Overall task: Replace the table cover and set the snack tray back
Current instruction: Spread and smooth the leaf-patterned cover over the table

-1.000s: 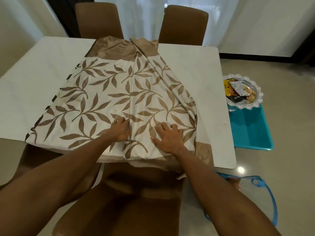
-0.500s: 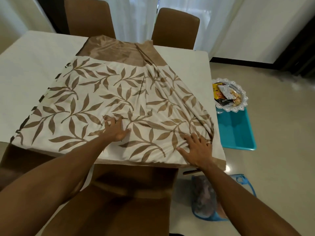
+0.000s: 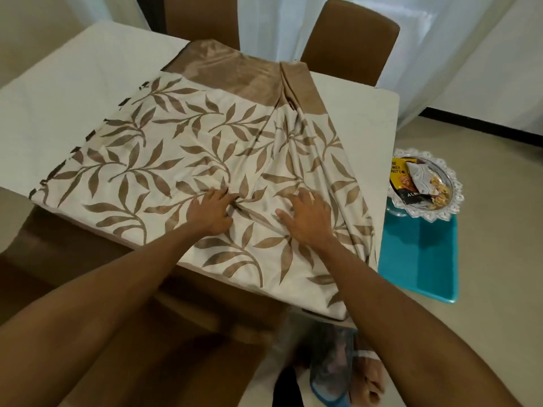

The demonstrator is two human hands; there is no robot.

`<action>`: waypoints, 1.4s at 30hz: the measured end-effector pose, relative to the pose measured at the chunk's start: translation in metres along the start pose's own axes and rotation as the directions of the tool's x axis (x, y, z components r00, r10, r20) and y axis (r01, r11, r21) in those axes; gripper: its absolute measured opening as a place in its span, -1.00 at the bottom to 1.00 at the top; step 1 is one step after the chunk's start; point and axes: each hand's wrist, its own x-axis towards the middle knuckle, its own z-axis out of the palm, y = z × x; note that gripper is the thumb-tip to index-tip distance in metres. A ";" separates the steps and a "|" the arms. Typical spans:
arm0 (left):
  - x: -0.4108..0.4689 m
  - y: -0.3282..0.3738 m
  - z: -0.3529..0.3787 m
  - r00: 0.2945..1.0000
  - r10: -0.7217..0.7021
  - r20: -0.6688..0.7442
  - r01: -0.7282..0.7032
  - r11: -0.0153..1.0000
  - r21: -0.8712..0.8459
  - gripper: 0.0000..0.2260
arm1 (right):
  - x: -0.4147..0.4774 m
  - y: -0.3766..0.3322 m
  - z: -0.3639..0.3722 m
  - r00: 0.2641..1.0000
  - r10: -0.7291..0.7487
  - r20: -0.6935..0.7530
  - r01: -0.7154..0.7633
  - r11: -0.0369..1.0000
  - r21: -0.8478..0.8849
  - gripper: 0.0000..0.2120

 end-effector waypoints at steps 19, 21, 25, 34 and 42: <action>0.061 0.104 -0.021 0.988 -0.117 -0.104 0.109 0.991 -0.081 -0.50 | 0.029 0.094 -0.036 0.995 0.024 -0.100 -0.018 0.998 0.061 -0.46; 0.073 0.112 -0.019 0.993 -0.084 -0.077 0.080 0.995 -0.055 -0.49 | 0.041 0.107 -0.041 0.997 0.008 -0.071 -0.003 0.998 0.068 -0.51; 0.101 0.128 -0.017 0.997 -0.049 -0.052 0.046 0.997 -0.061 -0.43 | 0.067 0.137 -0.050 0.997 0.065 -0.034 -0.064 0.998 0.023 -0.49; 0.206 0.152 -0.032 0.987 0.102 -0.121 -0.096 0.994 0.051 -0.47 | 0.184 0.164 -0.063 0.982 -0.102 -0.159 0.109 0.993 0.036 -0.41; 0.300 0.183 -0.046 0.978 0.067 -0.197 -0.097 0.985 -0.145 -0.35 | 0.237 0.245 -0.070 0.969 0.002 -0.247 -0.036 0.991 -0.133 -0.56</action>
